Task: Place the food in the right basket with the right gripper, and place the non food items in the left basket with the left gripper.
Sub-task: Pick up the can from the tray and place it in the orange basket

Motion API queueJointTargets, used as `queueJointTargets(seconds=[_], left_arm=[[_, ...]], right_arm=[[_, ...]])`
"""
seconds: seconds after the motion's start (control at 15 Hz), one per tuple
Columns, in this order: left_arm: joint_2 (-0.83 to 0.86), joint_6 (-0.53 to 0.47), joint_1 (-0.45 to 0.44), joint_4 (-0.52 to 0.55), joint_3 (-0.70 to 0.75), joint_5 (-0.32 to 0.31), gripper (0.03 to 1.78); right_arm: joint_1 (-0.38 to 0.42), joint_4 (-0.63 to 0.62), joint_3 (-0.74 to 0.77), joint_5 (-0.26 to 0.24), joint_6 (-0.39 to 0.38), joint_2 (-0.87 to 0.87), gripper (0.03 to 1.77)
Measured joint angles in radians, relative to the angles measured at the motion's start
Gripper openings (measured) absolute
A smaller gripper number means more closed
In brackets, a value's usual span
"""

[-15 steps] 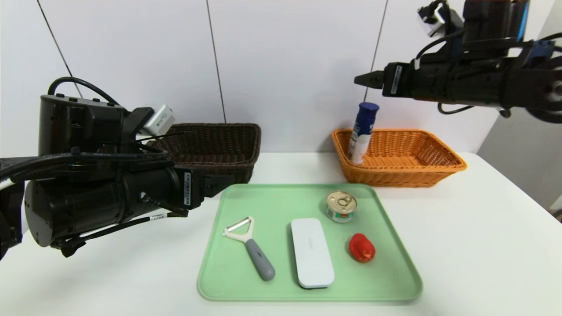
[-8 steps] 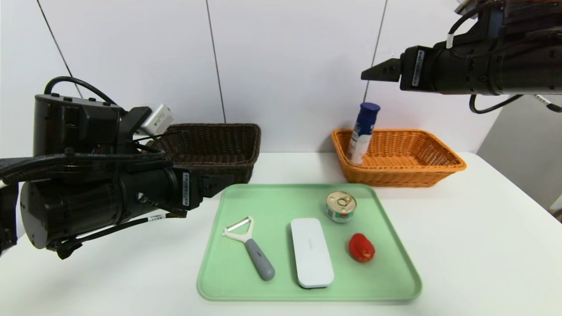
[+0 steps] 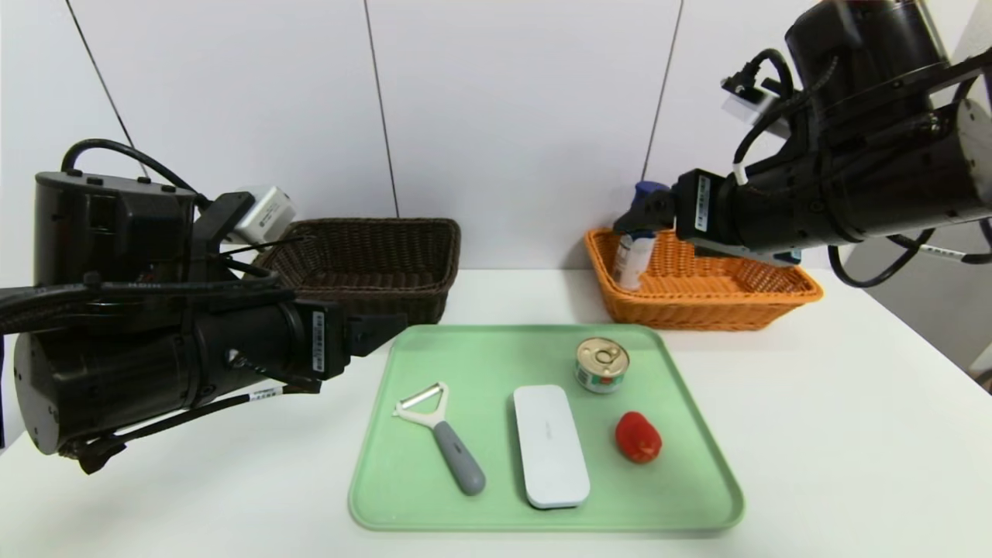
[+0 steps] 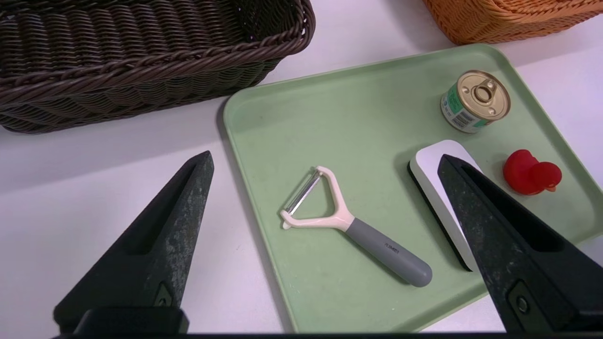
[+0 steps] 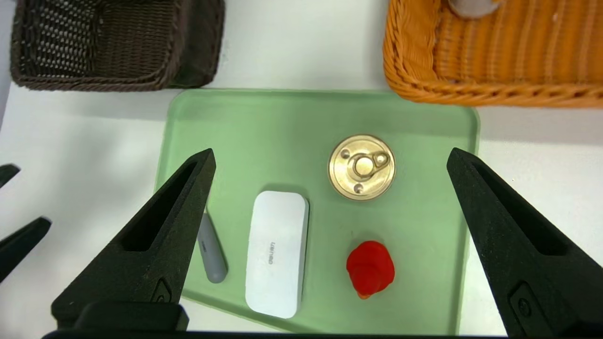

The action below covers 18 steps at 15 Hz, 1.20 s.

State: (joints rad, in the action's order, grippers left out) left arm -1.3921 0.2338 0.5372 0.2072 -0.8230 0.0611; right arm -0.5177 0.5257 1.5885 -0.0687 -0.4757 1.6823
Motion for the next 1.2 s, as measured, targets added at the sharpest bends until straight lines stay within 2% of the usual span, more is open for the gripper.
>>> queueJointTargets(seconds=[0.33,0.73,1.2], left_arm=[[0.029,0.036,0.023,-0.036,0.011,-0.002,1.69],[0.049,0.036,0.040,-0.083,0.013,-0.002,1.69],[0.019,0.031,0.049,-0.039,0.029,0.004,1.69]], right_arm=[[-0.001,0.098,0.008,0.001,-0.064,0.078,1.69],[-0.026,0.198,0.012,0.006,-0.060,0.137,1.69],[-0.042,0.196,0.055,-0.014,-0.047,0.227,1.69]])
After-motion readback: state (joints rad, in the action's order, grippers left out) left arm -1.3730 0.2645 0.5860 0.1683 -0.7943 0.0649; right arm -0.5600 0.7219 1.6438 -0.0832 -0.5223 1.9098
